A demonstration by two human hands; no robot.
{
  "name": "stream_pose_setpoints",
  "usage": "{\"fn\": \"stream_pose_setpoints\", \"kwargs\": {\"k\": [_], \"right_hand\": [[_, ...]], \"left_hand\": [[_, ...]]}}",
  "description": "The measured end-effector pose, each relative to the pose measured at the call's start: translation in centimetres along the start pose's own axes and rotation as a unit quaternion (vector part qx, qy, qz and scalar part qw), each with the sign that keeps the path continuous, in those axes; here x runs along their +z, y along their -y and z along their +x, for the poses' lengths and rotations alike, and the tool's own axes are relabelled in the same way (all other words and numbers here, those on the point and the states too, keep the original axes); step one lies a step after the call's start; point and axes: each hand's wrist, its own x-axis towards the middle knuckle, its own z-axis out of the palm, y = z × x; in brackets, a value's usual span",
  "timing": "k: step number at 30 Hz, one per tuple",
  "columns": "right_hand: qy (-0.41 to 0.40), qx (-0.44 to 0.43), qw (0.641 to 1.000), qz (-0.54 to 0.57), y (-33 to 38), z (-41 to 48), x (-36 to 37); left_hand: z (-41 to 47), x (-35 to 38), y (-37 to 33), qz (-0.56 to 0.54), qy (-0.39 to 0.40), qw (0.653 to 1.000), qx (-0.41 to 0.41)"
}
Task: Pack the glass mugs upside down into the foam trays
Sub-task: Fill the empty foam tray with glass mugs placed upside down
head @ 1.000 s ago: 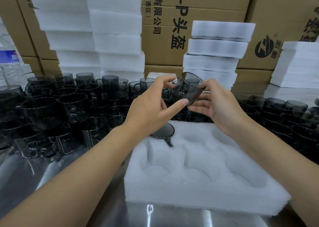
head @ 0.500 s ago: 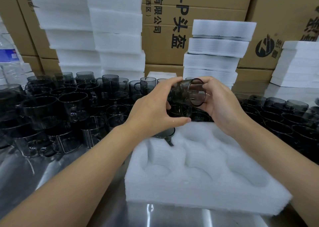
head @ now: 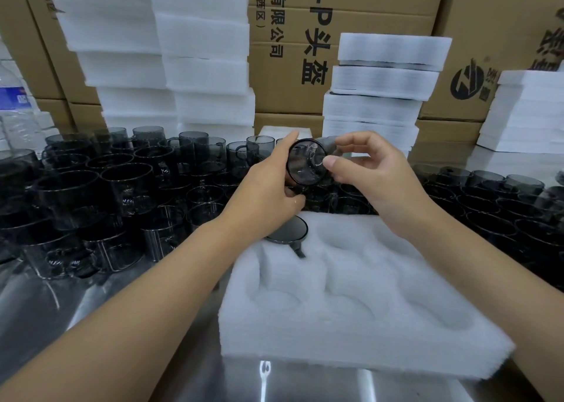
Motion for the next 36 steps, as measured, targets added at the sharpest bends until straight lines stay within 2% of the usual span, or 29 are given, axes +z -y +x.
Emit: {"fn": "stream_pose_setpoints", "kwargs": {"k": [5,12,17,22,25,28,31,36], "right_hand": [[0.006,-0.002,0.999,-0.040,0.0,-0.1,-0.1],[-0.039,-0.043,0.992,-0.110,0.4,0.1,0.1],[-0.028,0.008,0.998,-0.057,1.0,0.0,0.2],[0.018,0.039,0.997,-0.070,1.1,-0.3,0.0],[0.018,0.063,0.998,-0.027,1.4,0.0,-0.5],[0.005,0.104,0.993,0.062,1.5,0.4,-1.2],[0.051,0.122,0.990,0.050,1.3,0.6,-2.0],[0.168,0.118,0.974,-0.092,1.0,0.2,-1.9]], "left_hand": [[0.0,0.0,0.0,-0.008,-0.003,1.000,0.016],[-0.1,0.0,-0.1,-0.040,0.014,0.999,0.031],[-0.4,-0.2,-0.5,-0.028,0.013,0.998,0.060],[-0.4,-0.4,-0.8,-0.019,0.013,0.995,0.094],[-0.6,-0.4,-0.9,-0.045,0.036,0.995,0.087],[-0.7,-0.4,-1.2,-0.045,0.048,0.996,0.065],[-0.6,-0.4,-1.1,-0.044,0.054,0.997,0.045],[-0.6,-0.5,-1.2,-0.006,0.104,0.994,0.020]]}}
